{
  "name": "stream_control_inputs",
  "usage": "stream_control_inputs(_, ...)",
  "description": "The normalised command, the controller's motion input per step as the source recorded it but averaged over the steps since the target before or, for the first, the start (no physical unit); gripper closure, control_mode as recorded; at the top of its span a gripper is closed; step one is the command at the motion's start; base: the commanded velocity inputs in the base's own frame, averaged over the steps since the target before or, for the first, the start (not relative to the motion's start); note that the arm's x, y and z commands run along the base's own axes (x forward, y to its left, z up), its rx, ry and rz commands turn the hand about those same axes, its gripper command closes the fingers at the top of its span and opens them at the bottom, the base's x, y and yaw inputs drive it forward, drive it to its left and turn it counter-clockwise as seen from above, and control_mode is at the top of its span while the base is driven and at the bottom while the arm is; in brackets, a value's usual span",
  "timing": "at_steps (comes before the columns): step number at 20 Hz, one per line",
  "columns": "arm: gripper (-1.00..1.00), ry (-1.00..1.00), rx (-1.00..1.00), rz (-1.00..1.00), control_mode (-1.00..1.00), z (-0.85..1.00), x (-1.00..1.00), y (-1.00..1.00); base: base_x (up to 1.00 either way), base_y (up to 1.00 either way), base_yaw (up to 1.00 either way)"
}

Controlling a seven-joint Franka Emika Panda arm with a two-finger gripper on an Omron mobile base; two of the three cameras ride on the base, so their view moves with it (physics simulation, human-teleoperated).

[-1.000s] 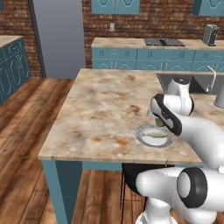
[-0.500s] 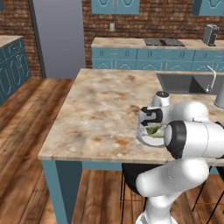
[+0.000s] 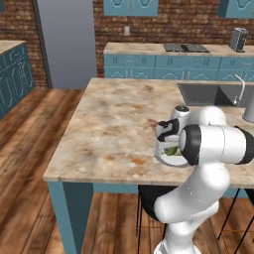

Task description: Take the lemon wedge from the fridge and place it on the plate with fish on the dining counter.

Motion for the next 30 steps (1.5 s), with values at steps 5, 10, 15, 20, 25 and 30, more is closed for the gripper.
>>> stream_control_inputs(5, 1.0, 0.0, 0.0, 0.1, -1.0, -0.22, 0.03, 0.0, 0.0, 0.0, 0.0)
stream_control_inputs(10, -1.0, 0.0, 0.0, 0.08, -1.0, -0.01, -0.32, 0.07, 0.0, 0.0, 0.0)
stream_control_inputs(15, -1.0, 0.0, 0.0, 0.02, -1.0, 0.0, -0.28, 0.0, 0.0, 0.0, 0.0)
stream_control_inputs(20, -1.0, -0.01, 0.0, 0.0, -1.0, 0.05, 0.22, 0.0, 0.0, 0.0, 0.0)
stream_control_inputs(25, -1.0, -0.28, -0.01, 0.0, -1.0, 0.58, -0.53, 0.04, 0.0, 0.0, 0.0)
stream_control_inputs(30, -1.0, -0.54, -0.01, 0.03, -1.0, 0.04, -1.0, -0.02, 0.0, 0.0, 0.0)
